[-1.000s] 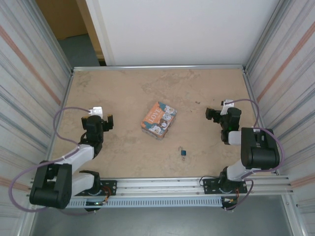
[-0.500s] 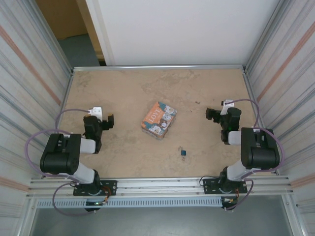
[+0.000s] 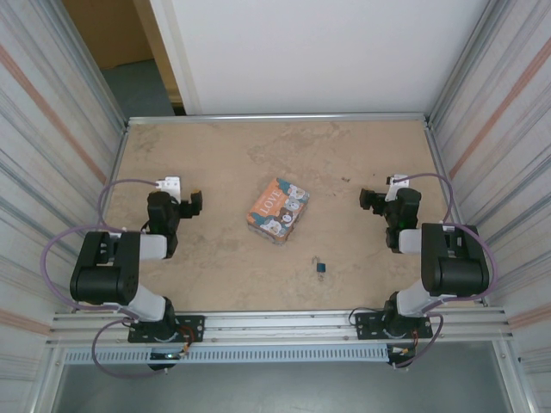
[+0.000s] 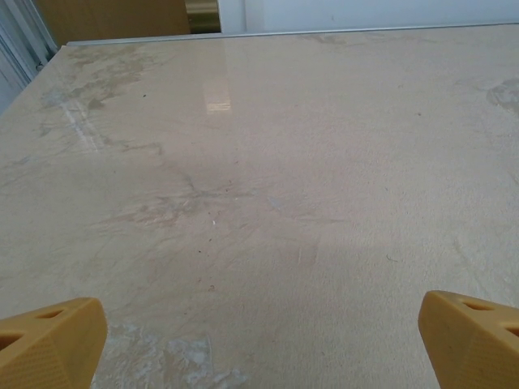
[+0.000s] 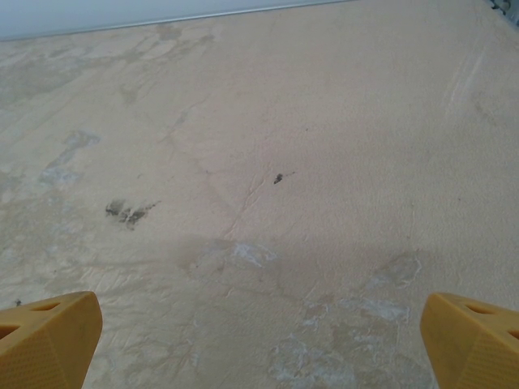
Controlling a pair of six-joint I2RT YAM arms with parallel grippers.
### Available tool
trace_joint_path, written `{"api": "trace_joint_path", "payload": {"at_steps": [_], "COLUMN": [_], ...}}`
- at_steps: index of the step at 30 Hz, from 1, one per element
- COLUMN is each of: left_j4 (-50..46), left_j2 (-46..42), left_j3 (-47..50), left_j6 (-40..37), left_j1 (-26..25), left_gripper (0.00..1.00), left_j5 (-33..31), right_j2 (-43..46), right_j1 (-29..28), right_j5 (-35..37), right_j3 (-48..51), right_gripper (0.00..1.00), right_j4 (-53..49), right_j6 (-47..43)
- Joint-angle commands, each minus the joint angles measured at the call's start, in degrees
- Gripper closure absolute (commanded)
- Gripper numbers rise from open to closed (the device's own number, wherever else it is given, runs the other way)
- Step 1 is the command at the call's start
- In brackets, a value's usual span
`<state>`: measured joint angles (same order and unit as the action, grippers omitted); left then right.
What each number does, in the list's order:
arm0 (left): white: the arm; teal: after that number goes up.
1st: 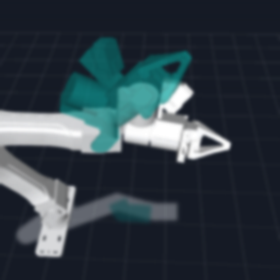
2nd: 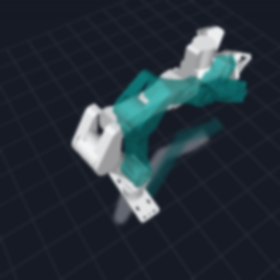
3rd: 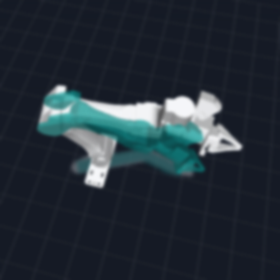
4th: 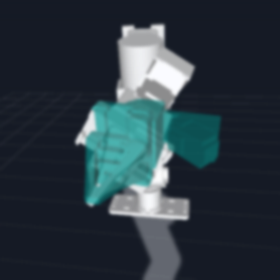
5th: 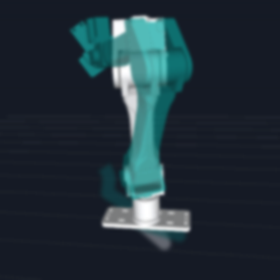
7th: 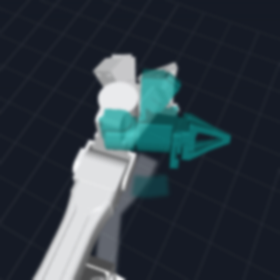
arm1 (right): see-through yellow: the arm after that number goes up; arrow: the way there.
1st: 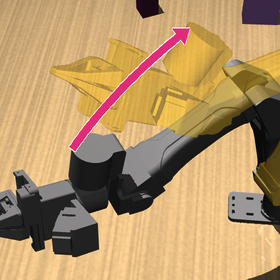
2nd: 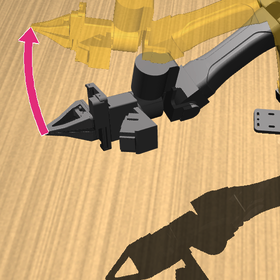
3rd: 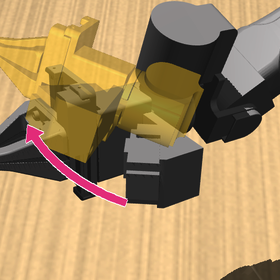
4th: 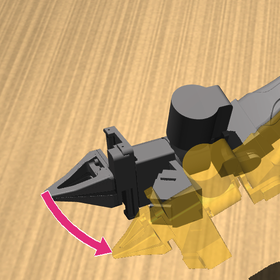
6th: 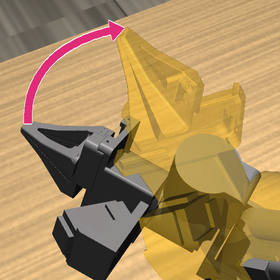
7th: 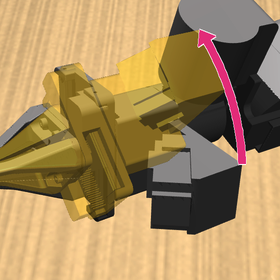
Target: Unlock a padlock with a key
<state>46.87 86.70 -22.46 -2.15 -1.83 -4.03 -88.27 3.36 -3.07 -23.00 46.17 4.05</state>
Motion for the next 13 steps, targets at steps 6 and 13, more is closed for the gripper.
{"api": "trace_joint_path", "payload": {"at_steps": [6,13], "left_j4": [-0.3,-0.3], "left_j2": [-0.2,-0.2], "left_j3": [-0.5,-0.5], "left_j6": [-0.3,-0.3], "left_j1": [0.3,0.3], "left_gripper": [0.01,0.01], "left_j5": [0.5,0.5], "right_j2": [-0.1,0.0], "right_j1": [-0.4,-0.3], "right_j5": [1.2,0.9], "right_j3": [-0.6,-0.5], "right_gripper": [0.01,0.01], "right_j4": [-0.7,-0.7], "right_j6": [0.6,0.6]}}
